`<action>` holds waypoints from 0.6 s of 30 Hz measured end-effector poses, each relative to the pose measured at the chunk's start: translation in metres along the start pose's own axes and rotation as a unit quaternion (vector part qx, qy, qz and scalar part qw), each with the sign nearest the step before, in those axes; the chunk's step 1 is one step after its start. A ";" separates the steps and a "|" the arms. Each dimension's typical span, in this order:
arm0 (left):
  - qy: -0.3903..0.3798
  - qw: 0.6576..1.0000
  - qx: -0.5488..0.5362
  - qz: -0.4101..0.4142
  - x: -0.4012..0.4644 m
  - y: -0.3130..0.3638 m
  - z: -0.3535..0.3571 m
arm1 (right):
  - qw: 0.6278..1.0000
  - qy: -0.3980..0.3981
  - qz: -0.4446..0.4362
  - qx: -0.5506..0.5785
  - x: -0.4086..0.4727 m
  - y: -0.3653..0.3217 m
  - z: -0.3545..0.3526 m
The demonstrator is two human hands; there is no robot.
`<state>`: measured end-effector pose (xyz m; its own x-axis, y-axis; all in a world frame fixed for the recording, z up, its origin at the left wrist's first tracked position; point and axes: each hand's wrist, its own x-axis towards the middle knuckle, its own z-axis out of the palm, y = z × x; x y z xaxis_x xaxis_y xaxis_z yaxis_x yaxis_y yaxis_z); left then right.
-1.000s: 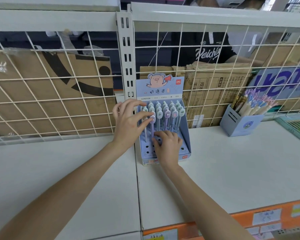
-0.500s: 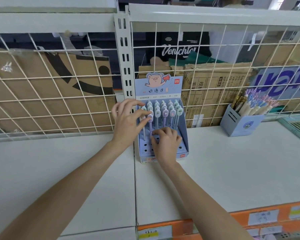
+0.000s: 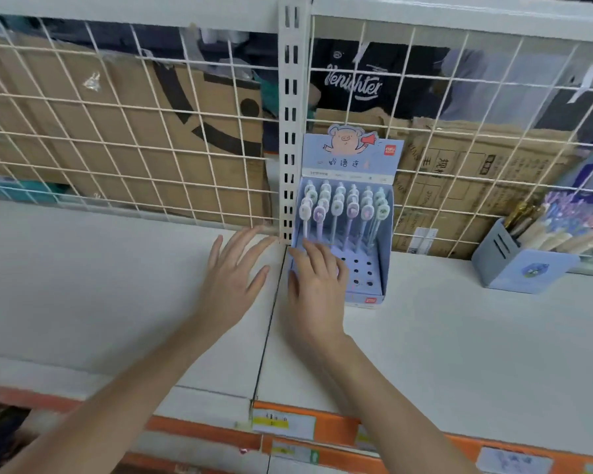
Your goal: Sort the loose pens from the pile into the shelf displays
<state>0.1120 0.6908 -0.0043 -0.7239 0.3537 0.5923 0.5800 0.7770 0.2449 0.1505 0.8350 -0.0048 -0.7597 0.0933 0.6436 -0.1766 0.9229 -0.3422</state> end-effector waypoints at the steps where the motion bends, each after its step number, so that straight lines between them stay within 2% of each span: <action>1: -0.005 1.000 0.012 -0.028 -0.011 -0.004 -0.004 | 1.000 -0.018 -0.024 0.007 -0.004 -0.008 0.004; 4: -0.039 0.990 0.076 -0.113 -0.047 -0.016 -0.021 | 0.994 -0.077 -0.077 0.006 -0.017 -0.036 0.015; 7: -0.098 0.969 0.127 -0.190 -0.081 -0.031 -0.042 | 0.983 -0.158 -0.091 0.001 -0.028 -0.063 0.025; 10: -0.120 0.952 0.170 -0.226 -0.102 -0.048 -0.065 | 0.973 -0.212 -0.090 0.007 -0.032 -0.089 0.032; 18: -0.095 0.932 0.220 -0.273 -0.140 -0.097 -0.117 | 0.950 -0.272 -0.138 0.065 -0.034 -0.160 0.062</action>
<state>0.2007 0.5054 -0.0210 -0.9436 -0.1041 0.3144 -0.0735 0.9915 0.1078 0.1658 0.6612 -0.0144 -0.8778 -0.3859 0.2839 -0.4656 0.8266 -0.3161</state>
